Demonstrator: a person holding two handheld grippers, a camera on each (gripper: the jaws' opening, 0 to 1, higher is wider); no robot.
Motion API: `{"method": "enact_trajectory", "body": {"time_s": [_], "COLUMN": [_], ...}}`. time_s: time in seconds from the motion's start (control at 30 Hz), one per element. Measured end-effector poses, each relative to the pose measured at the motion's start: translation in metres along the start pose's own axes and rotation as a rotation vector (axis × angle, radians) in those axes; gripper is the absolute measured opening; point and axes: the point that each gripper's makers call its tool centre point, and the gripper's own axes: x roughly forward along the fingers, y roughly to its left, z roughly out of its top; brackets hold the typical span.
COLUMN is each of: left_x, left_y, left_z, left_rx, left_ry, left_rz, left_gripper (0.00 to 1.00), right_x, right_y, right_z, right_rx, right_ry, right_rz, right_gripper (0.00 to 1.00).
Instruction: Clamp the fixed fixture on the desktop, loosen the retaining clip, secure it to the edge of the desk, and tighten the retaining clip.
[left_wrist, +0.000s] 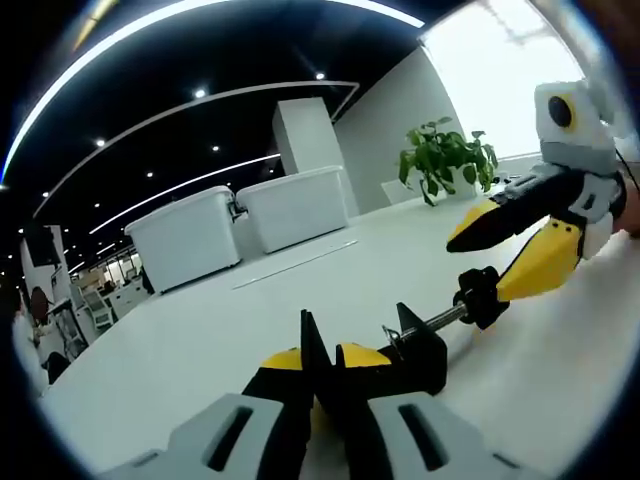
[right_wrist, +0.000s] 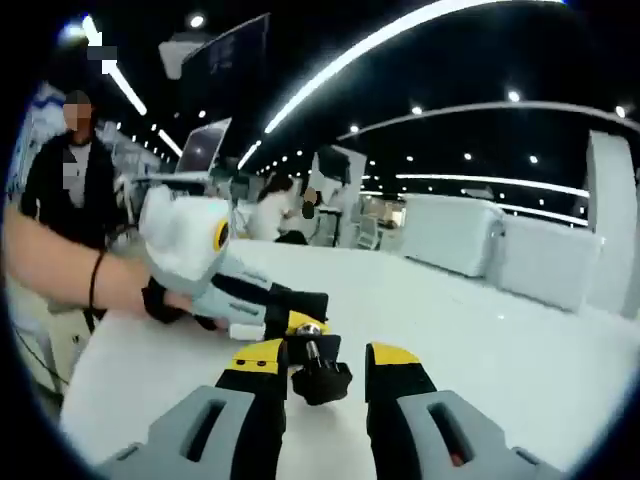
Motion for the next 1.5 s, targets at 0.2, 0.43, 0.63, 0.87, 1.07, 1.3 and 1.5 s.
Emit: {"method": "enact_trajectory", "body": {"time_s": [0.2,0.43,0.63,0.87,1.07,1.3,1.5], "left_x": [-0.001,-0.002,-0.002,-0.001,-0.001,-0.002,-0.002], "left_y": [-0.002,-0.004,-0.005,-0.005,-0.003,0.004,0.000], "left_z": [0.001,0.001,0.001,0.001,0.001,-0.001,0.000], "left_rx": [0.001,0.000,0.000,0.000,-0.001,-0.005,-0.004], "left_ry": [-0.001,-0.001,-0.001,-0.002,-0.002,0.002,0.001], "left_rz": [-0.001,-0.002,-0.004,-0.005,-0.005,0.009,0.009], "left_gripper": [0.09,0.09,0.09,0.09,0.09,0.09,0.09], "right_x": [-0.001,0.007,0.012,0.013,0.013,0.012,0.011], "right_y": [-0.009,-0.010,-0.005,-0.005,-0.003,0.007,0.007], "right_z": [-0.004,-0.017,-0.030,-0.027,-0.025,-0.023,-0.024], "right_rx": [0.255,0.266,0.258,0.240,0.104,-0.110,-0.131], "right_ry": [-0.017,0.031,0.088,0.078,0.081,0.078,0.083], "right_rz": [0.019,0.008,0.011,0.019,0.016,0.000,-0.001], "right_gripper": [0.28,0.27,0.21,0.20,0.20,0.20,0.20]}}
